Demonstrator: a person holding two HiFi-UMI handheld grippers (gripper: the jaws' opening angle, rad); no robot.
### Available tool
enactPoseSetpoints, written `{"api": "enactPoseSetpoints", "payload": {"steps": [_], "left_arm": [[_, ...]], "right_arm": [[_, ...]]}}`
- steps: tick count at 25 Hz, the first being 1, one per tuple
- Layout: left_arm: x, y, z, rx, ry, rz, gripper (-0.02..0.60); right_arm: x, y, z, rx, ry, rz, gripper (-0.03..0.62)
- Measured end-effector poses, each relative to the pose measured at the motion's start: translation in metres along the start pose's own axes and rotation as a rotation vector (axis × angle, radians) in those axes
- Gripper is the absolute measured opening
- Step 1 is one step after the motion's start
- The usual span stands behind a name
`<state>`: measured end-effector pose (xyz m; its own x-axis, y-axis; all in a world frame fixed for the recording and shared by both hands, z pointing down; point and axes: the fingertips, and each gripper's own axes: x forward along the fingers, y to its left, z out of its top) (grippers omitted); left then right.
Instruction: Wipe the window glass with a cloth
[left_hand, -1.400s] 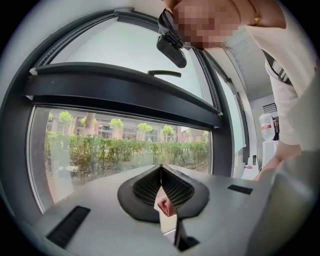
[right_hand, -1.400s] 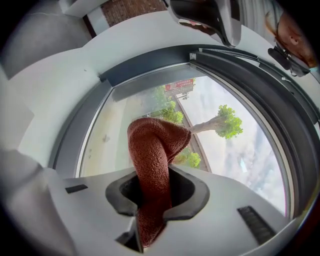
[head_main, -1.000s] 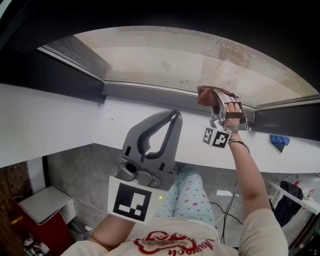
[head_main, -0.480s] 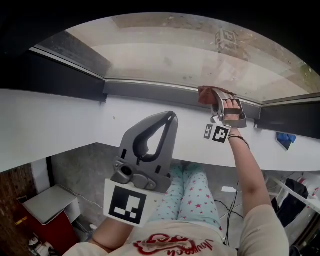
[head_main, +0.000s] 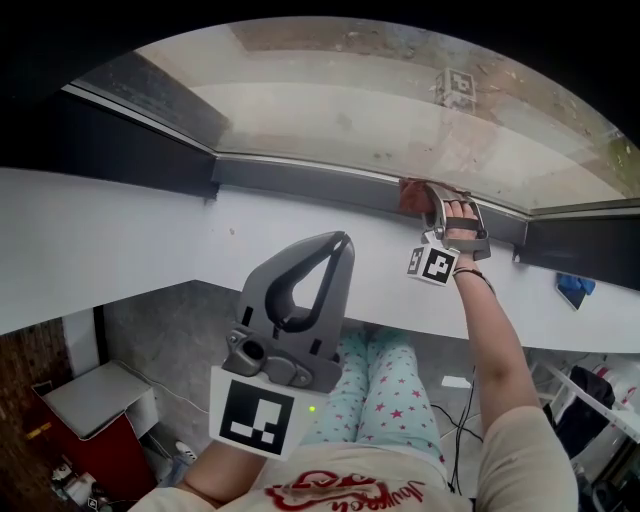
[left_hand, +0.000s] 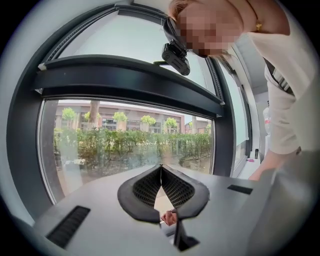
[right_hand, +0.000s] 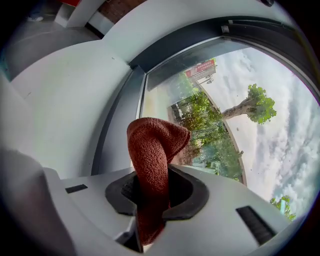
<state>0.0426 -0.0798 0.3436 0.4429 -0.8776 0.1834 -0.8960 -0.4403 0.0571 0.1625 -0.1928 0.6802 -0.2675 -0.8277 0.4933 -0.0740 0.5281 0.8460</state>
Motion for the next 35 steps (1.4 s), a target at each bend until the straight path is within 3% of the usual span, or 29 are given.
{"api": "enactPoseSetpoints", "payload": {"steps": [5,12,16,19,21,25,27,31,35], "left_arm": [[-0.002,0.005,-0.013,-0.012,0.038,0.019,0.021],[-0.011,0.014,-0.022,-0.041,0.059,0.061,0.021],[-0.011,0.015,-0.017,-0.045,0.047,0.07,0.021],[-0.012,0.012,-0.014,-0.031,0.041,0.067,0.021],[-0.012,0.008,-0.011,-0.032,0.035,0.063,0.021],[-0.015,0.003,0.0,-0.074,0.009,0.045,0.021],[-0.019,0.002,0.012,-0.098,-0.017,0.042,0.021],[-0.017,-0.005,0.033,-0.074,-0.066,0.027,0.021],[-0.02,-0.013,0.045,-0.075,-0.099,0.022,0.021]], "right_arm": [[0.017,0.033,-0.017,-0.006,0.076,0.114,0.091],[0.025,0.046,-0.022,0.014,0.082,0.161,0.091],[0.028,0.06,-0.032,0.016,0.108,0.264,0.091],[0.026,0.051,-0.038,0.086,0.15,0.288,0.091],[0.016,0.03,-0.029,0.126,0.114,0.223,0.089],[-0.036,-0.042,0.01,0.099,-0.034,0.041,0.091],[-0.08,-0.094,0.033,0.108,-0.1,-0.053,0.091],[-0.173,-0.228,0.073,0.116,-0.221,-0.288,0.091],[-0.221,-0.306,0.099,0.046,-0.266,-0.439,0.091]]}}
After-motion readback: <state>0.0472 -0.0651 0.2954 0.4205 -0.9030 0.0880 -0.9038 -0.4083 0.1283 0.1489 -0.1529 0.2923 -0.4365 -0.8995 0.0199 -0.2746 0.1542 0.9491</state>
